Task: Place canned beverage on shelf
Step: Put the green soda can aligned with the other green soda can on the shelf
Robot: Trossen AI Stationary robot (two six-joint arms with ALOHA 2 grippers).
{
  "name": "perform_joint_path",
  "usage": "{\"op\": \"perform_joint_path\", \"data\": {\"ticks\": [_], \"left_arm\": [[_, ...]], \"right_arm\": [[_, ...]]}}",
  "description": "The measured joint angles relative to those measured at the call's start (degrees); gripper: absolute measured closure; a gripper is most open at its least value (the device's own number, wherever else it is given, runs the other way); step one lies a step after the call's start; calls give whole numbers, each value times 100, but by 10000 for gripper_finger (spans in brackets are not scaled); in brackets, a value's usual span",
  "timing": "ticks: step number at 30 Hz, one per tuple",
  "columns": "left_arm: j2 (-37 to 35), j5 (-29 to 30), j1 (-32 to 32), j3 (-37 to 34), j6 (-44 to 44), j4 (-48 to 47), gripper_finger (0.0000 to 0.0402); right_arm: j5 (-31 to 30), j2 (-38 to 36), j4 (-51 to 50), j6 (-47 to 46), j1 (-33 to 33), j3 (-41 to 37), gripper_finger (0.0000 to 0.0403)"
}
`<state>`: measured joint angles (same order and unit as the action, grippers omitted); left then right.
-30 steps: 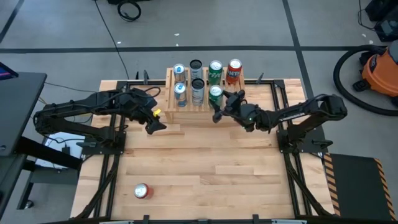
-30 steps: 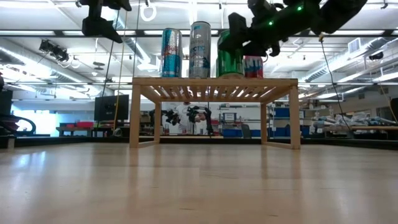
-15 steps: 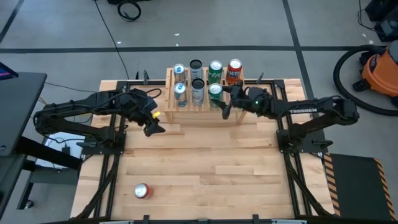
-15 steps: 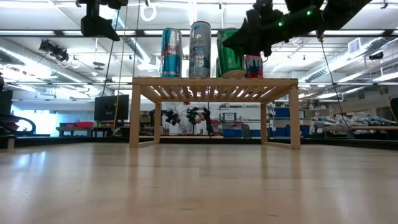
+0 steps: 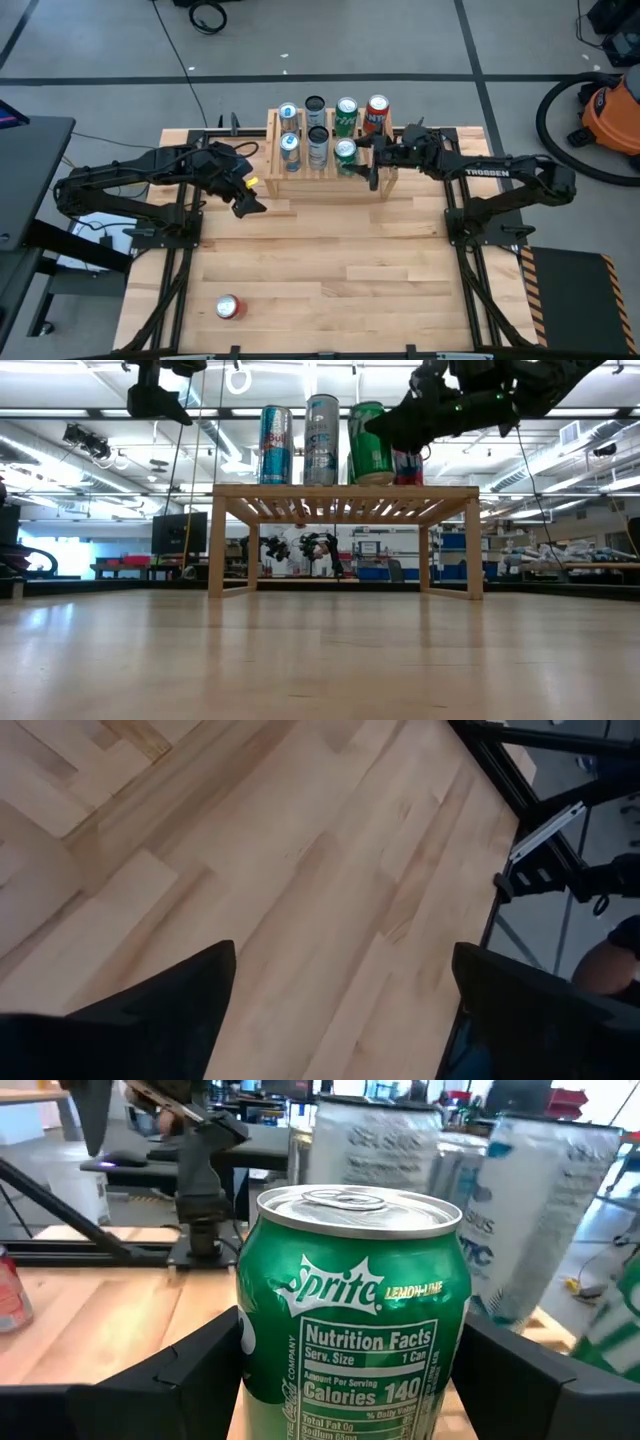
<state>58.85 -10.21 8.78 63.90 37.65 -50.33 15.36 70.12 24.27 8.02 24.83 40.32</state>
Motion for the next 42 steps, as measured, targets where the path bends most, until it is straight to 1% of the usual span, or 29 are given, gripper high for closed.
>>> {"op": "perform_joint_path", "data": {"ticks": [4, 9, 14, 20, 24, 28, 32, 42], "left_arm": [[0, -1, 0, 0, 126, 26, 28], [0, 1, 0, 0, 219, 186, 28], [0, 1, 0, 0, 237, 467, 28], [0, 1, 0, 0, 265, 892, 28], [0, 1, 0, 2, 267, 1023, 28], [0, 3, 0, 0, 267, 1034, 28], [0, 6, 0, 0, 267, 1036, 28], [0, 154, 2, 0, 281, 1036, 28]], "right_arm": [[326, -1, -157, 70, 205, 0, 98], [602, -1, -32, 269, 414, 2, 98], [1212, -1, 152, 510, 653, 4, 98], [1882, 76, 174, 509, 991, 9, 98], [1966, 207, 185, 506, 1116, 9, 98], [2259, 294, 383, 431, 1177, 9, 98], [2391, 287, 571, 357, 1188, 11, 98], [2380, 289, 618, 244, 1111, 11, 98]]}}
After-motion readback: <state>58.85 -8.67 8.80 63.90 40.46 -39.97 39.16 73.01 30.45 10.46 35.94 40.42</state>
